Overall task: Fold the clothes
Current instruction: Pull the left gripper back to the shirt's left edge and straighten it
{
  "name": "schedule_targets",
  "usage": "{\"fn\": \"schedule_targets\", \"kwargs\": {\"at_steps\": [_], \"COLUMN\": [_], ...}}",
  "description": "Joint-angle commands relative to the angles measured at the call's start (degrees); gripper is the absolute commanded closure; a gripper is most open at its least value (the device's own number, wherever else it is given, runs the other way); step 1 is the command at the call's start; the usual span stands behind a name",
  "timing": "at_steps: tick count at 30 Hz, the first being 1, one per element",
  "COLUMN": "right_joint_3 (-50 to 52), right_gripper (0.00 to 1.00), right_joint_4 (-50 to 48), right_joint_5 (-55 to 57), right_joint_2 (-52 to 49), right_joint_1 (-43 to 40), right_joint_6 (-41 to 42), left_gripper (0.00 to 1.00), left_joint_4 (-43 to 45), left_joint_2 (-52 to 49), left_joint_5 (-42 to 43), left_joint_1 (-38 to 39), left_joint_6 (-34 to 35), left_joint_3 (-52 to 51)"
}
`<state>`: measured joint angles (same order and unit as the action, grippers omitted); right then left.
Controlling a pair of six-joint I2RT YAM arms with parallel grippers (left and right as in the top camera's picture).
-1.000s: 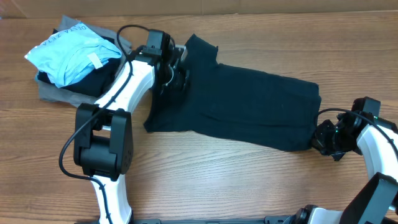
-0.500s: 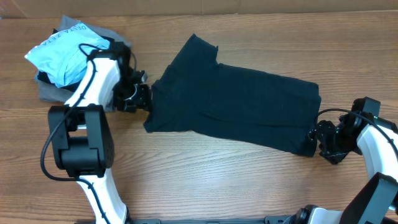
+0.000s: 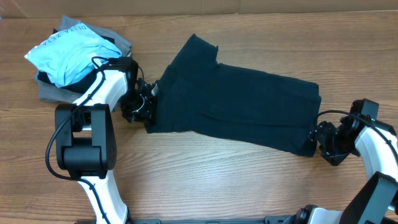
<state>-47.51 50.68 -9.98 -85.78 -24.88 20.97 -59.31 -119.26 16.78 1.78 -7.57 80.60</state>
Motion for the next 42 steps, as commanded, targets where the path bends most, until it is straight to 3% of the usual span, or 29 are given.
{"fn": "schedule_targets", "kwargs": {"at_steps": [1, 6, 8, 13, 17, 20, 22, 24, 33, 42], "right_joint_3": [0.5, 1.3, 2.5, 6.6, 8.9, 9.2, 9.2, 9.0, 2.6, -0.9], "right_gripper": [0.34, 0.45, 0.55, 0.57, 0.65, 0.86, 0.87, 0.96, 0.96, 0.96], "right_joint_4": [-1.0, -0.7, -0.4, -0.5, -1.1, -1.1, -1.4, -2.1, -0.5, 6.9], "right_joint_5": [1.0, -1.3, -4.3, -8.1, -8.1, -8.1, -8.2, -8.1, -7.2, 2.9], "right_joint_2": [0.1, -0.1, -0.1, -0.1, -0.1, -0.1, -0.1, -0.1, -0.1, -0.1], "right_joint_1": [-0.3, -0.2, -0.1, 0.5, 0.5, 0.5, 0.5, 0.4, 0.4, 0.4], "right_joint_6": [0.3, 0.3, -0.3, -4.8, -5.0, -5.0, -4.9, -4.9, -3.2, 1.3], "left_gripper": [0.96, 0.96, 0.96, 0.96, 0.96, 0.96, 0.96, 0.96, 0.96, 0.96], "left_joint_4": [-0.2, 1.2, 2.4, 2.9, 2.8, 2.6, 2.6, 2.5, 0.8, -3.2], "left_joint_2": [1.3, 1.3, 1.3, 1.3, 1.3, 1.3, 1.3, 1.3, 1.3, 1.3], "left_joint_5": [-9.0, -9.7, -9.7, -9.5, -9.6, -9.8, -9.9, -10.4, -15.4, -15.3], "left_joint_1": [-0.4, -1.6, -1.7, -1.4, -1.5, -1.5, -1.5, -1.5, -2.3, -2.5], "left_joint_6": [1.3, 2.6, 3.4, 3.5, 3.5, 3.5, 3.5, 3.5, 3.6, 3.7], "left_joint_3": [-0.7, 0.0, 0.4, 1.0, 1.0, 1.0, 1.0, 1.0, 2.6, 8.4]}}
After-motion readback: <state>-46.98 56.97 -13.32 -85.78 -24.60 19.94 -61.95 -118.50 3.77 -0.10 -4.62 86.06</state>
